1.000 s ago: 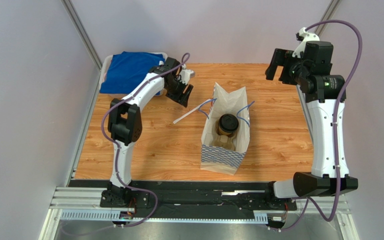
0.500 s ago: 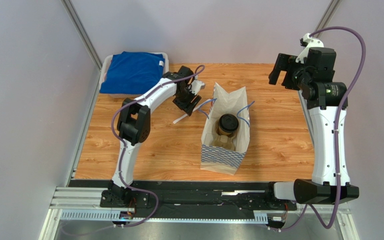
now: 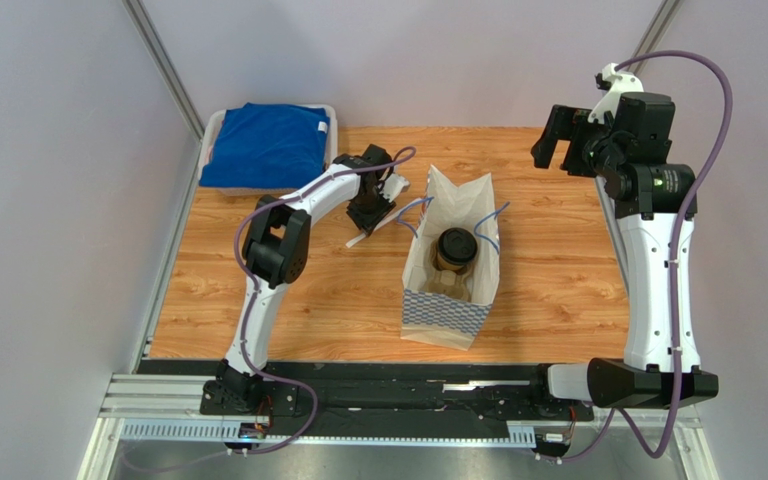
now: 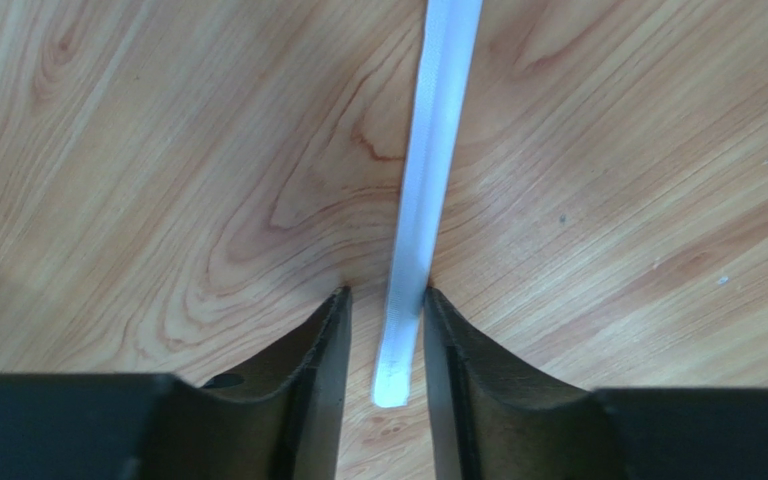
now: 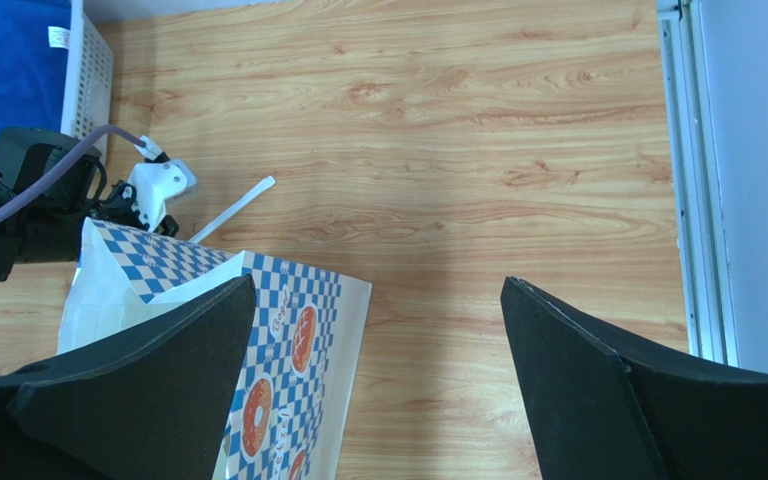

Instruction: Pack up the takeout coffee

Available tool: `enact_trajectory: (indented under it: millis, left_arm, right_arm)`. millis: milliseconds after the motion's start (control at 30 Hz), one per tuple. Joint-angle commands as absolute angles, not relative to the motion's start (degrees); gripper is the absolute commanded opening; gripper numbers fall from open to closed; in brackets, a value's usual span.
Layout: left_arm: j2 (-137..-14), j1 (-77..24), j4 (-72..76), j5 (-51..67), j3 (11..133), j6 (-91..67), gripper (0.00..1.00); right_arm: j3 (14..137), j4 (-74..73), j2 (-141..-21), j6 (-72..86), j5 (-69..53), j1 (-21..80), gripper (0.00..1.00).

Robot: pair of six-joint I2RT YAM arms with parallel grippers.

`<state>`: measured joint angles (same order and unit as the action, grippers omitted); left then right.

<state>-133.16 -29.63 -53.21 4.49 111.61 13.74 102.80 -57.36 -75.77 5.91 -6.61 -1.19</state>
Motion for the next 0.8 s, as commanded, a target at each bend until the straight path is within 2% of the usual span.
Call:
enact_trajectory:
  millis: [0, 33, 67, 100, 167, 400, 533, 767]
  left_arm:
    - [-131.93, -29.01, -54.93, 3.25, 107.06, 14.42, 0.36]
    - [-131.4, -28.48, -55.02, 4.47, 106.35, 13.2, 0.27]
    - [-131.22, -26.74, -55.28, 5.35, 106.52, 12.14, 0.22]
    - [-131.05, -25.67, -55.72, 7.28, 106.78, 10.04, 0.09]
    - [-130.17, -22.26, -56.25, 9.39, 108.1, 8.27, 0.0]
    - [-116.92, -16.18, -50.29, 23.87, 108.81, 3.61, 0.0]
    - [-104.26, -15.47, -43.78, 31.89, 107.58, 1.32, 0.0]
    - [-87.99, -15.82, -29.46, 48.94, 102.22, -8.6, 0.0]
  right_arm:
    - [105.47, -53.79, -75.59, 3.96, -9.22, -1.32, 1.0]
    - [105.64, -53.7, -75.59, 3.78, -10.27, -1.41, 1.0]
    - [105.82, -53.44, -75.67, 3.69, -10.81, -1.32, 1.0]
    - [106.34, -53.0, -75.85, 3.69, -11.33, -1.32, 1.0]
    - [107.22, -52.65, -76.2, 3.52, -13.0, -1.32, 1.0]
    - [111.62, -48.35, -78.13, 6.23, -21.7, -1.41, 1.0]
    - [112.41, -43.43, -77.87, 8.26, -32.13, -1.32, 0.99]
    - [108.81, -26.65, -76.2, 23.36, -45.78, -0.88, 0.94]
